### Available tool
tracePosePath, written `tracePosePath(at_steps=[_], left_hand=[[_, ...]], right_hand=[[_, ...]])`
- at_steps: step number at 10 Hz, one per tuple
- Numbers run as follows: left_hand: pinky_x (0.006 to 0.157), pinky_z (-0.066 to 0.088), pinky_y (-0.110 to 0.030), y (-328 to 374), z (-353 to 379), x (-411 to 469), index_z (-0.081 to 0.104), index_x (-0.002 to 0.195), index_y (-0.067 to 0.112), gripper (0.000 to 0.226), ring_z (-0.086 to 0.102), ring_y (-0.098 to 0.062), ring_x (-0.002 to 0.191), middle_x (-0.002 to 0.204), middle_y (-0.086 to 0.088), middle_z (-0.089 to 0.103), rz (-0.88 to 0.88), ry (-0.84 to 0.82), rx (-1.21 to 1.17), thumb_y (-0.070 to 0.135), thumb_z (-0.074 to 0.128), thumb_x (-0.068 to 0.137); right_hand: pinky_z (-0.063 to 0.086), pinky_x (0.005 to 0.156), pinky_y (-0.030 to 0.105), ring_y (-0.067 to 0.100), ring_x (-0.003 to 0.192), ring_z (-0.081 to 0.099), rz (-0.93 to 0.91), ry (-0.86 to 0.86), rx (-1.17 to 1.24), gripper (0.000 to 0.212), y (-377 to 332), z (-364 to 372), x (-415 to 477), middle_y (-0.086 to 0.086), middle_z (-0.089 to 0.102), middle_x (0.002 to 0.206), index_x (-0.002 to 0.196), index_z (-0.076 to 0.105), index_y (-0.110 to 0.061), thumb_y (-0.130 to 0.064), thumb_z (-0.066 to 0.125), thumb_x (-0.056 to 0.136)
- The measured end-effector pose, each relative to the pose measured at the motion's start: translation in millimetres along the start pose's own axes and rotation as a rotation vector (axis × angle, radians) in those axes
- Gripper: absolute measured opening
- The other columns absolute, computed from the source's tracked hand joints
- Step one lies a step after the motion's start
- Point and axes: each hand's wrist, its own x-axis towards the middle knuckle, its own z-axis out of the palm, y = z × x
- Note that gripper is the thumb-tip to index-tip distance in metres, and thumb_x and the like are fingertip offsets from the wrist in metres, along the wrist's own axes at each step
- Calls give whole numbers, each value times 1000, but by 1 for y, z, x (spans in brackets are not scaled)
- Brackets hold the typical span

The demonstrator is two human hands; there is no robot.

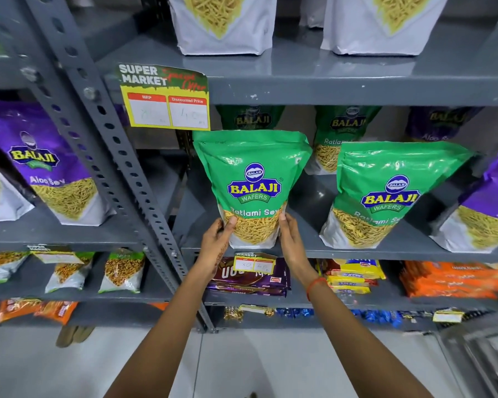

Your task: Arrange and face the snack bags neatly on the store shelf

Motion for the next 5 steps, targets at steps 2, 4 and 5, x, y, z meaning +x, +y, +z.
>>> tracePosePath(at_steps=[2, 4, 5], left_hand=[[113, 33, -50, 10, 3, -11, 49, 128, 28, 78, 50, -19, 126, 137, -4, 54, -13, 43, 5, 70, 58, 63], [107, 31, -23, 66, 56, -67, 29, 143, 16, 55, 33, -7, 131, 148, -2, 38, 377, 484, 134, 35, 46, 94], [93, 44, -37, 98, 91, -87, 57, 116, 11, 31, 57, -28, 114, 121, -12, 63, 438, 471, 461, 27, 48, 91]], right_hand=[[41, 87, 13, 11, 109, 52, -22, 22, -63, 32, -11, -6, -9, -6, 55, 110, 122, 46, -15, -33, 32, 99], [34, 90, 33, 33, 111, 49, -398, 156, -662, 30, -61, -34, -26, 17, 59, 116, 114, 55, -6, -25, 44, 94], [46, 81, 39, 40, 102, 60, -322, -93, -1034, 37, -123, -58, -36, 25, 65, 111, 105, 60, -4, -33, 39, 95]])
